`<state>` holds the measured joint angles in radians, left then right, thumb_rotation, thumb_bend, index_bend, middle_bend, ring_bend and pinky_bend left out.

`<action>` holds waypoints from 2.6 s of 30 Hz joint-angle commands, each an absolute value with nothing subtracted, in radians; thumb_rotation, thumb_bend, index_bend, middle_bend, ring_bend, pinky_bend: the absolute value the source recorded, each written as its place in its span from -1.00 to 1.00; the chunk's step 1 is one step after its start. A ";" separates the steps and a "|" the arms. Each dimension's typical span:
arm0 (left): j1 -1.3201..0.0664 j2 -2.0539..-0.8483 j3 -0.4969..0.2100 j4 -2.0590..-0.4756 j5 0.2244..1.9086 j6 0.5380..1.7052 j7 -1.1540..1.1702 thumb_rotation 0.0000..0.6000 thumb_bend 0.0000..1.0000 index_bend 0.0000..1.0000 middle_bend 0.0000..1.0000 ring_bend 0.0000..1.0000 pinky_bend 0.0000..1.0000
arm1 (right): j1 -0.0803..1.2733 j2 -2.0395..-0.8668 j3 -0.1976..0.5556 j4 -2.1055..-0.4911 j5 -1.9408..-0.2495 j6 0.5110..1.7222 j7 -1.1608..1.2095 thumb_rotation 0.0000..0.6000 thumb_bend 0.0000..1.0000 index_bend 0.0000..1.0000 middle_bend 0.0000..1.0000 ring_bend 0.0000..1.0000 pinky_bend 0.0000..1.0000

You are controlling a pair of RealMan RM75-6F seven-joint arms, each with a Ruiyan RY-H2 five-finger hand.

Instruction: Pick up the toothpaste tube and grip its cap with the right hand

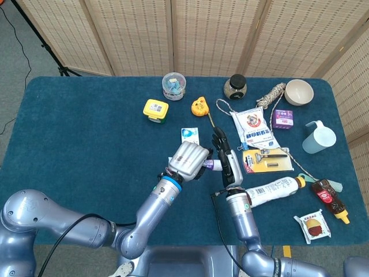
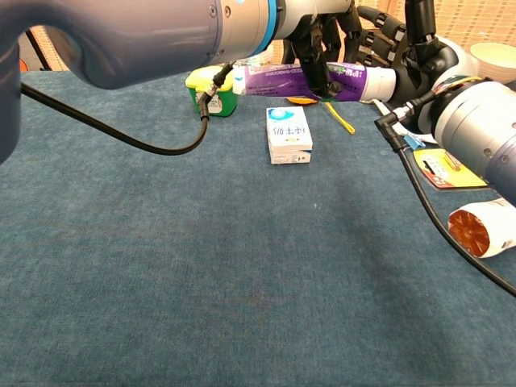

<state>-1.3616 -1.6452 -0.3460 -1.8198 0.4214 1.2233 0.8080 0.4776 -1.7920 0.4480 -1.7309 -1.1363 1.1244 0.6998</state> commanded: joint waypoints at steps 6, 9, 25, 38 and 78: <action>-1.359 -1.655 -0.347 -1.814 0.428 1.226 0.811 1.00 1.00 0.20 0.13 0.07 0.10 | 0.479 -1.795 0.448 -1.730 -1.136 1.125 0.699 -0.60 -1.00 -1.00 -1.00 -1.00 -1.00; -1.359 -1.660 -0.348 -1.809 0.429 1.226 0.811 1.00 1.00 0.21 0.14 0.08 0.10 | 0.480 -1.796 0.449 -1.732 -1.136 1.125 0.700 -0.60 -1.00 -1.00 -1.00 -1.00 -1.00; -1.353 -1.690 -0.365 -1.788 0.442 1.237 0.815 1.00 1.00 0.23 0.16 0.09 0.12 | 0.491 -1.808 0.455 -1.734 -1.131 1.121 0.695 -0.60 -1.00 -1.00 -1.00 -1.00 -1.00; -1.351 -1.698 -0.374 -1.783 0.440 1.231 0.826 1.00 1.00 0.23 0.17 0.10 0.13 | 0.495 -1.819 0.453 -1.714 -1.124 1.116 0.690 -0.59 -1.00 -1.00 -1.00 -1.00 -1.00; -1.195 -1.445 -0.251 -1.969 0.561 1.171 0.769 1.00 1.00 0.19 0.16 0.04 0.13 | 0.437 -1.685 0.430 -1.677 -1.169 1.105 0.718 -0.56 -1.00 -1.00 -1.00 -1.00 -1.00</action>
